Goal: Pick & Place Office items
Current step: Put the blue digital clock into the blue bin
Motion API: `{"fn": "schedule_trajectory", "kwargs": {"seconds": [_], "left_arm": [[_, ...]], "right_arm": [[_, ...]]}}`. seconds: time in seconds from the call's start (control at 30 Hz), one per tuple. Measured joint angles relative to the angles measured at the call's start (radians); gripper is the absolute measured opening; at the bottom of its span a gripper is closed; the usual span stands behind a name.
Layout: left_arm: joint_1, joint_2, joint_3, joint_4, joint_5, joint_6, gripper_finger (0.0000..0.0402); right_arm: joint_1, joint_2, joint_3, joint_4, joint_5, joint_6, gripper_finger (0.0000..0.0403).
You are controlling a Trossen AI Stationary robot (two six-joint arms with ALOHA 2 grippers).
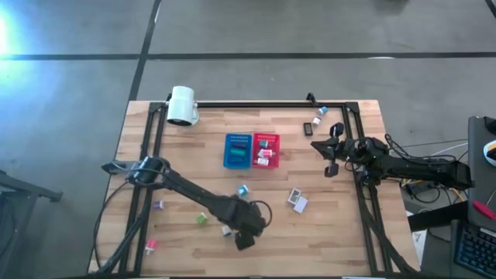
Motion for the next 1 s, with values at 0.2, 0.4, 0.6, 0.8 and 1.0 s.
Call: {"fn": "schedule_trajectory", "kwargs": {"seconds": [0.2,0.4,0.6,0.8,1.0], "left_arm": [[-0.006,0.011,0.013,0.034,0.027,-0.027,0.0277],[-0.011,0.046,-0.002,0.095,0.053,-0.053,0.0278],[-0.008,0.086,-0.002,0.101,0.055,-0.041,0.0277],[0.005,0.088,-0.001,0.087,0.063,0.011,0.0269],[0.029,0.081,-0.042,0.081,0.058,0.107,0.0233]], "right_arm": [[0.0,0.0,0.0,-0.001,0.0,0.012,0.0013],[0.001,0.0,0.0,-0.008,0.0,0.016,0.0013],[0.0,0.0,0.0,-0.008,0.005,0.016,0.0013],[0.0,0.0,0.0,-0.015,0.027,0.001,0.0013],[0.001,0.0,0.0,-0.025,0.026,0.0,0.0013]]}}
